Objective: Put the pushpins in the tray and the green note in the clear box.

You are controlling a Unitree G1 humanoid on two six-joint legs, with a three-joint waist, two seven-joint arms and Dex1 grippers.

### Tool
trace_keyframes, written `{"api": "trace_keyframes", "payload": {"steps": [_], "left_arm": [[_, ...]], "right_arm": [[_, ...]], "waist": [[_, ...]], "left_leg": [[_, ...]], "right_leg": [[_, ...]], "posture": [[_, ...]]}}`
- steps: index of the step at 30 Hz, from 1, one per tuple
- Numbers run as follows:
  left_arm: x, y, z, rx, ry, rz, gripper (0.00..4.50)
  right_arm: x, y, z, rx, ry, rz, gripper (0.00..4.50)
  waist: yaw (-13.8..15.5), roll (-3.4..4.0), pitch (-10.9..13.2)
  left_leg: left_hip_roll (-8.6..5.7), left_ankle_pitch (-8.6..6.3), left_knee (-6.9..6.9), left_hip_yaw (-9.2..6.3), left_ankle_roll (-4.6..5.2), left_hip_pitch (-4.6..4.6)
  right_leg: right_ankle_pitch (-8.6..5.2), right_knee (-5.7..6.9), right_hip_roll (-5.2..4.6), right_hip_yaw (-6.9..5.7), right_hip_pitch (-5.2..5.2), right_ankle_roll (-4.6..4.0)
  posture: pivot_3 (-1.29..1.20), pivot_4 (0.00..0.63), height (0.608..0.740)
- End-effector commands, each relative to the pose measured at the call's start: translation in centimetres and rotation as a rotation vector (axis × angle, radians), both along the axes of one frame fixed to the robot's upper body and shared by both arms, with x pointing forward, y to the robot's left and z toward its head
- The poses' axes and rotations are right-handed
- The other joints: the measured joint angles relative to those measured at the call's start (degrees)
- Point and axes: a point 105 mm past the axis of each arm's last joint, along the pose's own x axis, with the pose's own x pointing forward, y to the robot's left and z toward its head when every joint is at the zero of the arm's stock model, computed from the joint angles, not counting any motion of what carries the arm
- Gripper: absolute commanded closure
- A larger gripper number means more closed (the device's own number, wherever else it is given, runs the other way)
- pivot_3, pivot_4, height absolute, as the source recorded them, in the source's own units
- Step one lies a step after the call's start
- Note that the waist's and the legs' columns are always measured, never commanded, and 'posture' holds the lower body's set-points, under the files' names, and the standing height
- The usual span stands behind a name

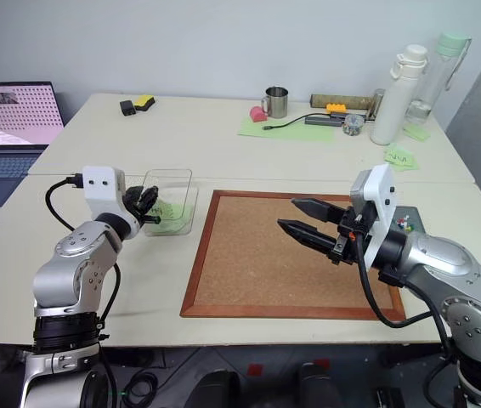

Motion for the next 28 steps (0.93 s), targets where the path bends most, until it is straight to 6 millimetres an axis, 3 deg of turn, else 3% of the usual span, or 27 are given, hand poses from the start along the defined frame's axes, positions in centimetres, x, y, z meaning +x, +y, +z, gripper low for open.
{"api": "trace_keyframes", "payload": {"steps": [1, 8, 12, 16, 21, 28], "left_arm": [[-0.4, -0.1, 2.3, 0.053, -0.086, -0.023, 2.29], [-1.4, -1.9, 5.4, 0.167, -0.162, -0.186, 0.90], [-3.2, -4.9, 5.6, 0.214, -0.116, -0.449, 0.90], [-6.1, -7.8, 4.5, 0.264, 0.006, -0.750, 0.90], [-7.3, -8.3, 3.0, 0.311, 0.085, -0.858, 0.90], [-7.9, -8.3, 2.1, 0.330, 0.122, -0.910, 0.90]], "right_arm": [[-0.3, -0.3, 0.7, 0.003, -0.048, -0.006, 2.35], [0.6, -1.8, 0.6, 0.006, -0.057, -0.099, 2.35], [0.9, -3.6, -0.1, -0.042, -0.035, -0.155, 2.35], [1.1, -6.1, -1.4, -0.129, 0.007, -0.207, 2.35], [0.7, -7.6, -2.4, -0.160, 0.050, -0.226, 2.35], [0.0, -8.0, -3.1, -0.157, 0.074, -0.230, 2.35]], "waist": [[0.0, 0.00, 0.0], [0.0, 0.00, 0.0], [0.0, 0.00, 0.0], [-0.1, 0.00, 0.0], [-0.1, 0.00, 0.0], [-0.2, 0.00, 0.0]], "left_leg": [[0.00, 0.00, 0.00, 0.00, 0.00, 0.00], [0.00, 0.00, 0.00, -0.02, 0.00, -0.01], [0.00, 0.00, 0.00, 0.02, 0.00, -0.01], [0.00, 0.00, -0.02, 0.04, 0.00, -0.02], [-0.02, 0.00, -0.02, 0.03, 0.00, 0.03], [0.00, 0.00, -0.01, 0.04, 0.00, 0.07]], "right_leg": [[0.00, 0.00, 0.00, 0.00, 0.00, 0.00], [0.00, 0.00, 0.02, -0.02, -0.01, 0.00], [0.00, 0.00, -0.02, 0.01, -0.01, 0.00], [-0.01, -0.08, -0.03, 0.00, -0.01, -0.01], [-0.15, -0.02, 0.07, 0.01, -0.02, 0.20], [-0.17, 0.05, 0.13, 0.05, -0.02, 0.17]], "posture": [[0.00, 0.150, 0.740], [0.00, 0.150, 0.740], [0.00, 0.150, 0.740], [0.00, 0.150, 0.740], [0.00, 0.150, 0.740], [0.00, 0.150, 0.740]]}}
